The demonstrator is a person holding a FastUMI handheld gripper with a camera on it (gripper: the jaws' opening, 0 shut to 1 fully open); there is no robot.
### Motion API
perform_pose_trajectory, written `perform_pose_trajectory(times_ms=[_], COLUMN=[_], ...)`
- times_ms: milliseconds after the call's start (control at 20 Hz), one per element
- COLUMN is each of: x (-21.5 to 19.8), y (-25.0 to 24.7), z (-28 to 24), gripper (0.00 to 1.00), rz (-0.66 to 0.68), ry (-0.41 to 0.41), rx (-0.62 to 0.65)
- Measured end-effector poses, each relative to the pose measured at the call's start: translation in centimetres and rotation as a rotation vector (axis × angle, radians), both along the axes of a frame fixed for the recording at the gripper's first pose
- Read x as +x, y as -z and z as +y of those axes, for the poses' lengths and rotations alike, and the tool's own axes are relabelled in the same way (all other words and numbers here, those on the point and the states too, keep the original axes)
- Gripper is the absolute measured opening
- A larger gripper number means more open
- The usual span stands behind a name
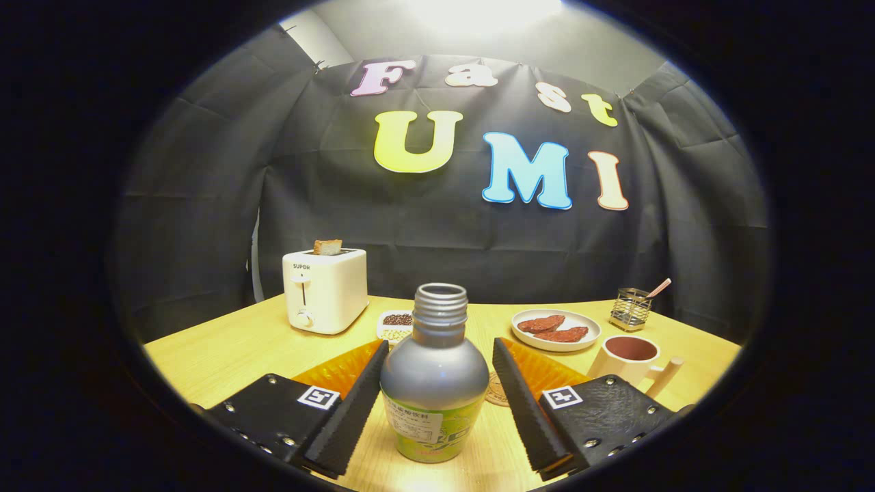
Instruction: Take the bottle from table, then pour the juice into the cup, finally place the bottle on the coaster
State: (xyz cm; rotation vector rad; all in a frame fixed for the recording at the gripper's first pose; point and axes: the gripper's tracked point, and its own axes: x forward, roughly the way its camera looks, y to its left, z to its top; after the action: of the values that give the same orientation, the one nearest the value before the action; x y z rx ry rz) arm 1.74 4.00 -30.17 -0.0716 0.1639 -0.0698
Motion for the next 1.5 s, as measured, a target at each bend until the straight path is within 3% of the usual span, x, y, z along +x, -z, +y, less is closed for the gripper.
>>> perform_pose_trajectory(times_ms=[200, 400, 800, 1300, 1500], x=[0.1, -0.1, 0.2, 1.0, 1.2], y=[0.7, 0.2, -3.2, -4.3, -4.1], z=[-0.1, -1.1, -3.9, -7.0, -9.1], gripper=[0.82, 0.78, 0.77, 0.76, 0.76], rz=[-0.006, 0.012, -0.042, -0.074, -0.092], ry=[-0.007, 0.006, 0.029, 0.064, 0.132], rx=[0.039, 0.102, 0.552, 0.94, 1.107])
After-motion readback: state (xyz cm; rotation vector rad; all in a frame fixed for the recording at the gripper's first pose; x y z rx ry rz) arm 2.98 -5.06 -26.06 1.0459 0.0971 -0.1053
